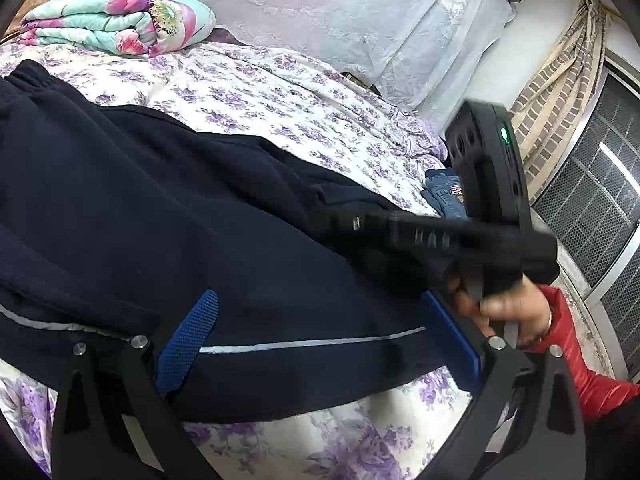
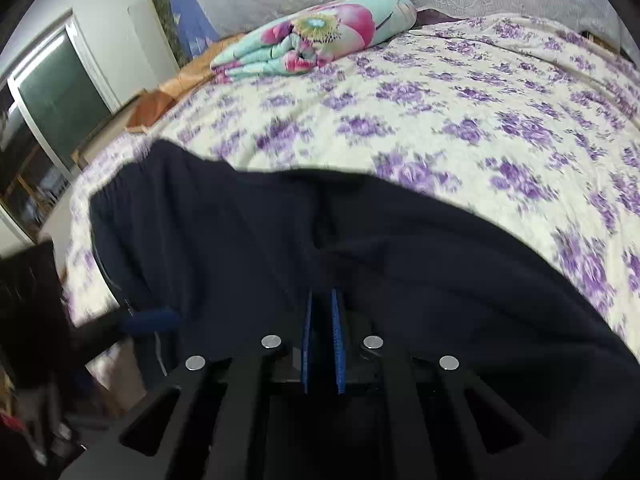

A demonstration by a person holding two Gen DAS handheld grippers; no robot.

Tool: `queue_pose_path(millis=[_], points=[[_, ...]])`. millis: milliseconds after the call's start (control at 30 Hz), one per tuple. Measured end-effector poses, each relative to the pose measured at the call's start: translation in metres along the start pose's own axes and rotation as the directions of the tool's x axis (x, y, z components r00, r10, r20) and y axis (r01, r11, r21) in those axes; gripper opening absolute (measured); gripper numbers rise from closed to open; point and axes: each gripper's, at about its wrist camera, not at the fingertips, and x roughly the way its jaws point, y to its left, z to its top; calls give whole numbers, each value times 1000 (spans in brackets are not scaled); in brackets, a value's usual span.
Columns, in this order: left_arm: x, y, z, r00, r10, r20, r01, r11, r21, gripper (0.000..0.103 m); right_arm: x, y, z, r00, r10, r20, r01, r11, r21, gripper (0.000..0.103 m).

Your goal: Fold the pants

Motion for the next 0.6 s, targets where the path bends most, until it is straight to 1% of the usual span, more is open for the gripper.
queue_pose_path(millis=[33,100,133,167,200,267,333,400,433,467,500,533,567,600], points=[[0,0,0,1000,-2,1,2,1000,-1,98,-3,-2,5,1000,20,18,-21,999,25,12],[-1,0,-2,1000,-4,1,4,1000,-1,98,-12,-6,13,996,58,61,-62,996,62,22],[-1,0,-1,1000,-2,2,2,1000,-1,98,-15,-6,19,994,66,82,-72,995,71,32],[-1,0,-1,1000,-1,1,1,1000,-1,98,-16,-6,26,993,69,92,-76,995,69,37],[-1,0,-1,1000,-2,2,2,1000,-2,98,-14,-4,35,993,74,90,-80,995,59,37],[-1,0,-1,1000,-3,2,3,1000,-2,98,-2,-3,48,995,76,60,-79,995,57,37],[-1,0,-1,1000,-5,2,5,1000,-2,98,19,-3,56,997,75,-17,-74,995,64,37],[-1,1,-1,1000,-7,1,7,1000,-2,98,38,0,52,994,70,-78,-66,996,55,37],[-1,1,-1,1000,-8,1,8,1000,-1,98,42,3,49,995,51,-86,-48,998,30,39],[-1,1,-1,1000,-10,1,10,1000,-1,98,45,8,45,997,17,-81,-18,1000,-6,39],[-1,1,0,1000,-11,0,11,1000,-1,98,46,12,42,998,-3,-67,1,1000,-31,36],[-1,2,0,1000,-11,0,11,1000,-2,98,43,14,40,999,-4,-43,3,999,-34,24],[-1,1,0,1000,-11,0,11,1000,-2,98,39,14,42,1000,3,-24,-4,1000,-25,14],[-1,1,0,1000,-11,0,11,1000,-2,98,34,13,44,1000,6,8,-6,1000,-18,12]])
